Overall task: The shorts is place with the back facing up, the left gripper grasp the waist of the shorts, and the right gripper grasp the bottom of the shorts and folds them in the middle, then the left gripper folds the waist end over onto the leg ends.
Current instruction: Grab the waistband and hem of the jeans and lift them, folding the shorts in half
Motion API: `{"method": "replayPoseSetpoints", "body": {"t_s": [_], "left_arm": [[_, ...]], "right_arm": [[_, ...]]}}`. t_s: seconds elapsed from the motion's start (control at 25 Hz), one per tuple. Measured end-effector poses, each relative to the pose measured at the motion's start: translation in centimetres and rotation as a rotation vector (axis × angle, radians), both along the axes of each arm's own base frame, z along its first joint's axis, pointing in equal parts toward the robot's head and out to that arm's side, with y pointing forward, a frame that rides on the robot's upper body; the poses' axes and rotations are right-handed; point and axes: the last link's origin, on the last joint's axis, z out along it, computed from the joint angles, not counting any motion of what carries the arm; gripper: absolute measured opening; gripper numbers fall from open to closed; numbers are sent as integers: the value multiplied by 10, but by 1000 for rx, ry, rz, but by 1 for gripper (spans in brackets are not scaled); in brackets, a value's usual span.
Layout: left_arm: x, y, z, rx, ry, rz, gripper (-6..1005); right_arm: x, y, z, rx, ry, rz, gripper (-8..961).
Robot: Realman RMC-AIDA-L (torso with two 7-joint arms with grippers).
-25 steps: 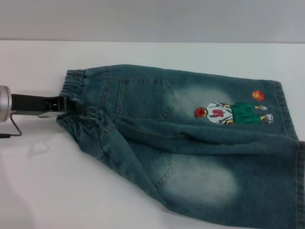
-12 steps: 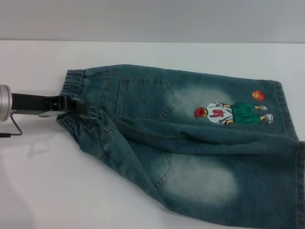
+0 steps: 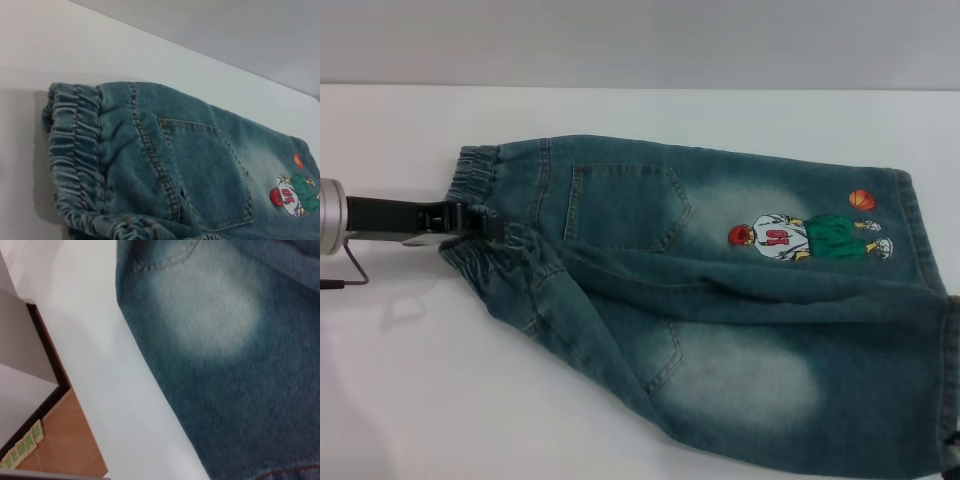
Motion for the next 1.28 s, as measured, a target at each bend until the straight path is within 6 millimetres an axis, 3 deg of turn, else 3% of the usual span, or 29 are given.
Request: {"method": "replayPoseSetpoints", "body": {"t_s": [0.52,0.96,1.28], "left_arm": [[0,-1,-2,3,-1,3,106],[-2,-1,-1,9,2,6,111],[-2,0,-2,15,4,2,115]], "right_arm": [[-21,16,-11,-25,20,71,511],[-21,15,-20,-28,16,86,509],[-21,19,-26,-4,3,103,299]]}}
